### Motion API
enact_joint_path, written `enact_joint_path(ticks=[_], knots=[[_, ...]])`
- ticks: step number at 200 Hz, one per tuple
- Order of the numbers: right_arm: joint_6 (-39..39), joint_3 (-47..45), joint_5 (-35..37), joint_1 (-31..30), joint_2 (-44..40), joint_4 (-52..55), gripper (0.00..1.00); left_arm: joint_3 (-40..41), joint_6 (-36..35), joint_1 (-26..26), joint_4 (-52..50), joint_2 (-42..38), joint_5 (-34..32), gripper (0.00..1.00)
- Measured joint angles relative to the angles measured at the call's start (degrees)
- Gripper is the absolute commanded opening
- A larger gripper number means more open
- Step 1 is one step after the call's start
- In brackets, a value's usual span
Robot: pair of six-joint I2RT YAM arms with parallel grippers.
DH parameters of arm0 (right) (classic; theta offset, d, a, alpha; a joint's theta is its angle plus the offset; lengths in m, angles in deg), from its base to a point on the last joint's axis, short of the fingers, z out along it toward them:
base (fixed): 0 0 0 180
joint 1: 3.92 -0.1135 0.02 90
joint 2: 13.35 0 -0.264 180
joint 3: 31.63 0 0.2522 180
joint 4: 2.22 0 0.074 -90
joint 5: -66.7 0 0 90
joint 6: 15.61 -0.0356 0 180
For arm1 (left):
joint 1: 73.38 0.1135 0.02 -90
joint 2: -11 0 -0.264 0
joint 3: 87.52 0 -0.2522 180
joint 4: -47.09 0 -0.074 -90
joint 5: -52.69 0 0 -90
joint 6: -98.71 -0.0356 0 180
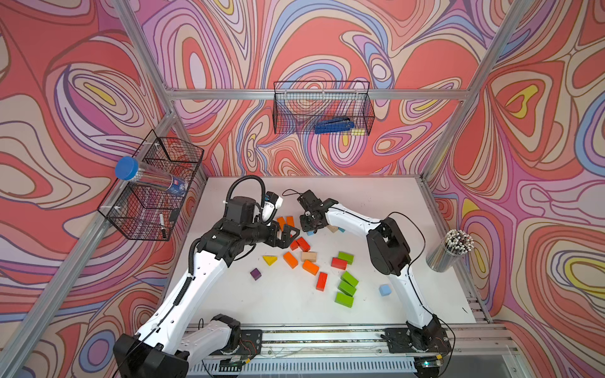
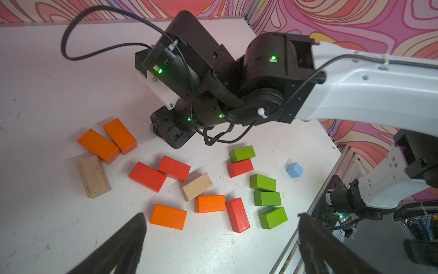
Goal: Assemble a heart with building blocks
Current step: Pick up the building block from the center of the board, then assemble the building block at the center of the board.
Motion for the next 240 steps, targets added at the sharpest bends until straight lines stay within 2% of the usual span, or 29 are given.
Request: enact_joint_path(ticks=[59, 122, 183, 240], knots=[[-0.1, 0.4, 1.3, 0.0, 0.2, 0.4, 0.3, 0.0, 0.0, 0.0, 0.0, 0.0, 0.0, 1.0], [0.1, -1.6, 3.4, 0.0, -1.3, 0.3, 0.29, 0.0, 0.0, 0.0, 0.0, 0.0, 0.0, 1.0], [0.1, -13.5, 4.8, 2.3, -14.6, -0.8, 0.28, 0.0, 0.0, 0.0, 0.0, -0.1, 0.0, 1.0], [-2.5, -26.6, 6.4, 9.8, -27.1, -2.1, 0.29, 0.0, 0.0, 0.0, 0.0, -0.2, 0.0, 1.0]])
